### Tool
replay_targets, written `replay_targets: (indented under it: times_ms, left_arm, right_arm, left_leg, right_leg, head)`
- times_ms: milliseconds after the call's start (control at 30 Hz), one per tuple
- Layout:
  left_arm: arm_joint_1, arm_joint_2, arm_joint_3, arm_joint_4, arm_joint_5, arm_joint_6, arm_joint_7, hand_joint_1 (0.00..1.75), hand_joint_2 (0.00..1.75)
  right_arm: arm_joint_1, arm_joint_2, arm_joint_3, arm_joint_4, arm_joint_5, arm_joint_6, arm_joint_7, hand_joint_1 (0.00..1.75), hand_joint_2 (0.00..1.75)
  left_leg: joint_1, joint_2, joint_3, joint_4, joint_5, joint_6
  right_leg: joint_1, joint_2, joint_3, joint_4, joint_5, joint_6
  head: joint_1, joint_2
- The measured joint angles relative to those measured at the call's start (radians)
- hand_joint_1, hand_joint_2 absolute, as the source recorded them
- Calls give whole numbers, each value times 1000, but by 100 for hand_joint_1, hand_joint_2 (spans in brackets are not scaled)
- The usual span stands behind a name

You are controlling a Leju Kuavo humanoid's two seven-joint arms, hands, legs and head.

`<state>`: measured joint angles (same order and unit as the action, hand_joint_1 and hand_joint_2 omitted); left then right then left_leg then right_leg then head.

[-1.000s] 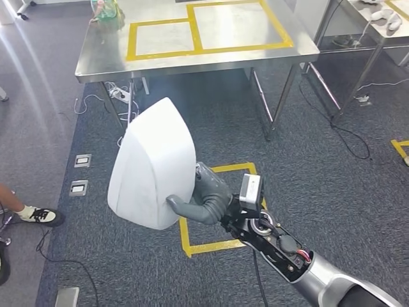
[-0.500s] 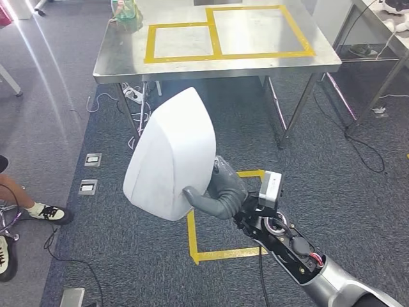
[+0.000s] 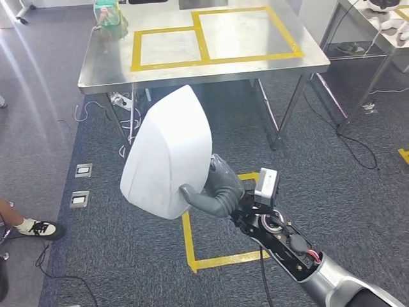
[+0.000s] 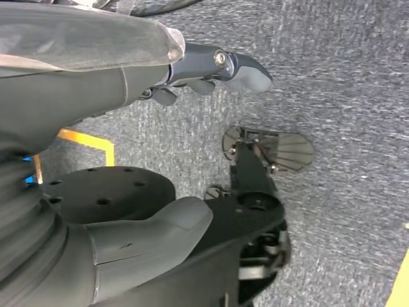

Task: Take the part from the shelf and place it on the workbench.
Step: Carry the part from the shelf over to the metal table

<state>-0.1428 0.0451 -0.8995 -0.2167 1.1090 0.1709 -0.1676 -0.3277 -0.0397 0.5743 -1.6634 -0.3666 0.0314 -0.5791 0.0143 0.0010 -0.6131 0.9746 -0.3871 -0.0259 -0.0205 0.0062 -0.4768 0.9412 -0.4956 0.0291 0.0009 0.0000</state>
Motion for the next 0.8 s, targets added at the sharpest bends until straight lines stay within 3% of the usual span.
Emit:
replay_targets:
  times_ms: [100,167,267,300,333,367,433,500,600,667,800]
  left_arm:
    - [-1,0,0,0,0,0,0,0,175]
    - [-1,0,0,0,0,1,0,0,175]
    - [-2,-1,0,0,0,1,0,0,175]
    - [-2,-2,0,0,0,1,0,0,175]
    - [-1,-3,0,0,0,1,1,0,175]
    - [-1,-3,0,0,0,1,1,0,175]
    - [-1,-4,0,0,0,0,1,0,175]
    - [-4,-6,0,0,0,0,2,0,175]
    - [-7,-8,0,0,0,-1,4,0,175]
    - [-8,-8,0,0,0,-2,4,0,175]
    - [-8,-8,0,0,1,-2,4,0,175]
  right_arm:
    - [0,-1,-3,-3,0,0,0,175,175]
    - [-1,-2,-6,-6,0,0,0,175,175]
    - [0,-6,-9,-7,0,-1,0,175,175]
    - [1,-8,-9,-7,0,-2,0,175,175]
    - [3,-9,-10,-7,0,-2,0,175,175]
    - [3,-10,-11,-7,0,-2,0,175,175]
    - [4,-12,-15,-8,0,-2,0,175,175]
    - [4,-14,-18,-8,1,0,0,175,175]
    - [8,-15,-19,-12,6,9,-1,175,175]
    - [6,-15,-21,-13,8,13,-2,175,175]
    - [6,-15,-22,-13,8,17,-3,175,175]
  left_leg:
    - [-1,-3,15,-12,-17,24]
    - [-1,-4,32,-15,-26,38]
    - [-5,-4,53,-16,-42,51]
    - [-8,-5,61,-16,-49,52]
    - [-10,-6,71,-16,-57,53]
    - [-12,-8,83,-16,-65,53]
    - [-16,-10,108,-17,-83,51]
    - [-17,-10,118,-18,-96,45]
    - [-19,-9,124,-12,-103,29]
    - [-18,-8,107,36,-112,19]
    - [-7,-7,-48,258,-181,2]
  right_leg:
    - [0,0,15,2,-8,18]
    - [-2,-2,-3,56,-38,24]
    - [1,-2,-118,260,-114,25]
    - [2,-2,-152,304,-122,24]
    - [3,-2,-171,312,-109,21]
    - [5,-2,-170,279,-75,17]
    - [12,-1,-136,150,24,2]
    - [21,-2,-114,55,72,-11]
    - [21,-1,-97,26,75,-23]
    - [15,0,-71,12,74,-30]
    - [12,-2,-44,3,55,-36]
  head:
    - [6,0]
    - [13,0]
    - [28,0]
    - [31,0]
    - [34,0]
    - [37,0]
    - [44,0]
    - [45,0]
    - [45,0]
    - [40,0]
    - [19,0]
